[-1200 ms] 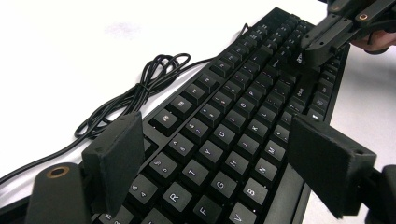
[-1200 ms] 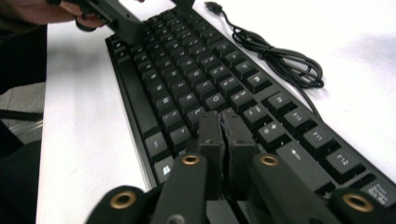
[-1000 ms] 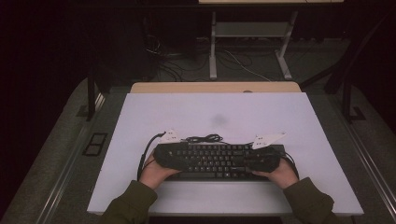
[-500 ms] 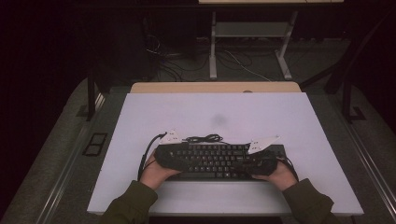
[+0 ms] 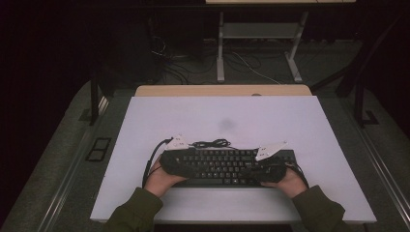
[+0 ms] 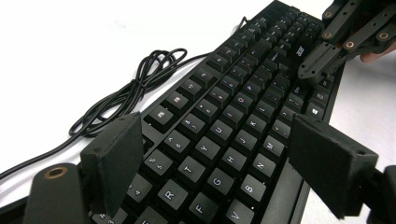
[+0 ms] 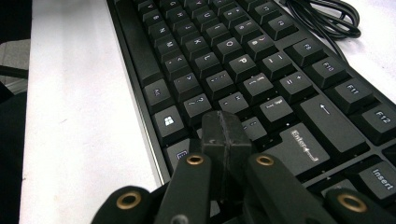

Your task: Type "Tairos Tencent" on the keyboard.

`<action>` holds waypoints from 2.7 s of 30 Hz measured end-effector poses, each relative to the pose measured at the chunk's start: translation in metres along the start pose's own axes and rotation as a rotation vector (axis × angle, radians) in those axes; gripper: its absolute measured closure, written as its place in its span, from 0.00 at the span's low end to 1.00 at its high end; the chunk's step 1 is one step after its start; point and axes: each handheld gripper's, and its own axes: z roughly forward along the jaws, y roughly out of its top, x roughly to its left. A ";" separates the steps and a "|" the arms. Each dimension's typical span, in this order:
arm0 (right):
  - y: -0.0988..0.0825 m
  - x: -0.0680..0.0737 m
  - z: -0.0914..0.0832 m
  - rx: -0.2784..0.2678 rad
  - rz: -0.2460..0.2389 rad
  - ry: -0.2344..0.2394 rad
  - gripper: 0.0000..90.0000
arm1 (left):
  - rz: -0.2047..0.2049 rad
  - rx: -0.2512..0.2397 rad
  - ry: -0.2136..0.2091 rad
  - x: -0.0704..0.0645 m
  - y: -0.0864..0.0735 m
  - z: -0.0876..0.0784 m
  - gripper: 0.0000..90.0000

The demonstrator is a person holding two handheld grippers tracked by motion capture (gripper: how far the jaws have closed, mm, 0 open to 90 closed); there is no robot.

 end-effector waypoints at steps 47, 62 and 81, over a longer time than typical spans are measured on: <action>-0.001 -0.001 0.001 -0.009 0.005 0.001 1.00 | 0.023 0.135 0.005 0.012 -0.006 0.016 0.99; -0.001 -0.001 0.000 -0.009 0.005 0.003 1.00 | -0.023 0.037 -0.014 0.014 -0.009 -0.008 0.80; -0.001 -0.001 0.001 -0.009 0.005 0.002 1.00 | -0.041 0.022 0.040 0.014 -0.021 -0.025 0.16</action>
